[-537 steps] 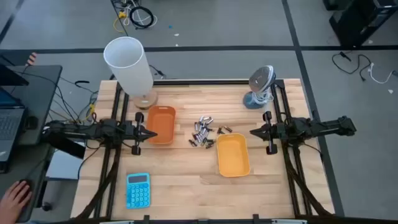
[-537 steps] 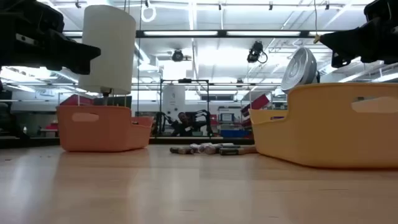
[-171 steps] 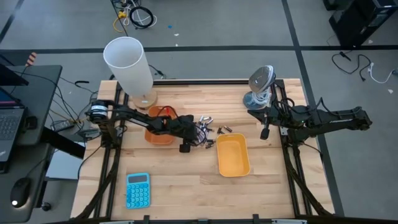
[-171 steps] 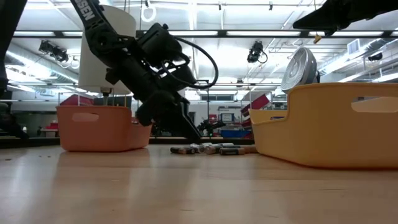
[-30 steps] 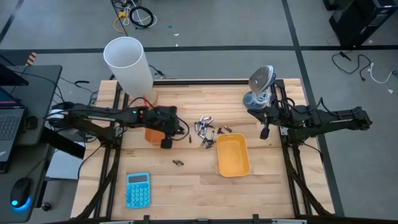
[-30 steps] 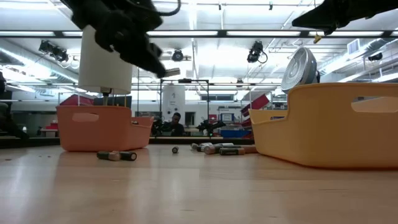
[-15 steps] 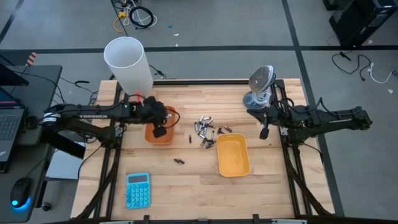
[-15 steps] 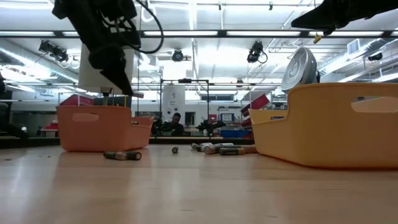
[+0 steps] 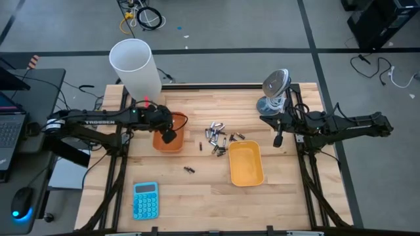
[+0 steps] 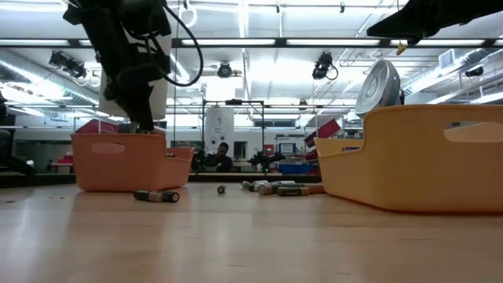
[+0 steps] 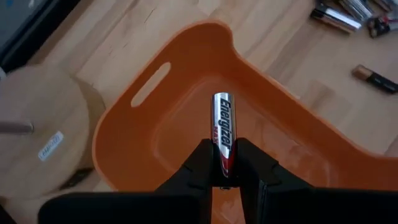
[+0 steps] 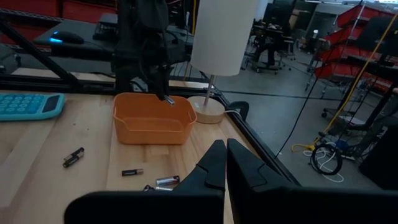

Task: Sort batteries
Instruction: Put the silver battery into the orange bin

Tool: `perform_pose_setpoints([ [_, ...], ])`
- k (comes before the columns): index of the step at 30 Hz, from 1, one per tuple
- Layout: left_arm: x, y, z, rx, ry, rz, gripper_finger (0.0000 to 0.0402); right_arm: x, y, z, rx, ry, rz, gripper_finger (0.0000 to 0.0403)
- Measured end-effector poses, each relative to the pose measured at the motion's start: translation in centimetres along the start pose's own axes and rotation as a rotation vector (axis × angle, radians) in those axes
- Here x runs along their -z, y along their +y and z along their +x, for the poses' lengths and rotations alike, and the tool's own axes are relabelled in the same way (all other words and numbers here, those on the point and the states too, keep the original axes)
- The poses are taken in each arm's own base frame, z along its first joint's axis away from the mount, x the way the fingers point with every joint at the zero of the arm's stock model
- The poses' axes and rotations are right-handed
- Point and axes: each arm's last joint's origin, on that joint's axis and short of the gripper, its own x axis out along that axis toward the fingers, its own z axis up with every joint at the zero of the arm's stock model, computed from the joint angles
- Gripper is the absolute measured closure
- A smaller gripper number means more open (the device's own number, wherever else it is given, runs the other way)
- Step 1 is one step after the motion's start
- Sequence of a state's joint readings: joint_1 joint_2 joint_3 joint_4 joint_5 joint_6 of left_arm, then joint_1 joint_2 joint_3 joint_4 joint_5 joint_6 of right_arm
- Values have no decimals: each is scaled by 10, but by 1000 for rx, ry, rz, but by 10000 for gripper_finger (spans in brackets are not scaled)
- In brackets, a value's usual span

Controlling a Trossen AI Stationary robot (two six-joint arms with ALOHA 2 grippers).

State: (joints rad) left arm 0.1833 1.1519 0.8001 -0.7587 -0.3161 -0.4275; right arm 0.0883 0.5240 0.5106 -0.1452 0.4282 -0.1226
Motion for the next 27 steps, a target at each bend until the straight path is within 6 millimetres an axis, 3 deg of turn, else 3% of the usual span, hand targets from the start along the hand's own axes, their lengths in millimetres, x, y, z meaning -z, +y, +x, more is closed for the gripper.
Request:
perform_pose_setpoints([
  [5, 3, 1, 3, -17, 6, -56, 359, 0, 0, 0, 0, 0, 0, 400],
  [17, 30, 3, 30, -37, 31, -193, 359, 0, 0, 0, 0, -1, 0, 400],
  [27, 30, 3, 31, -38, 12, -224, 359, 0, 0, 0, 0, -1, 0, 400],
])
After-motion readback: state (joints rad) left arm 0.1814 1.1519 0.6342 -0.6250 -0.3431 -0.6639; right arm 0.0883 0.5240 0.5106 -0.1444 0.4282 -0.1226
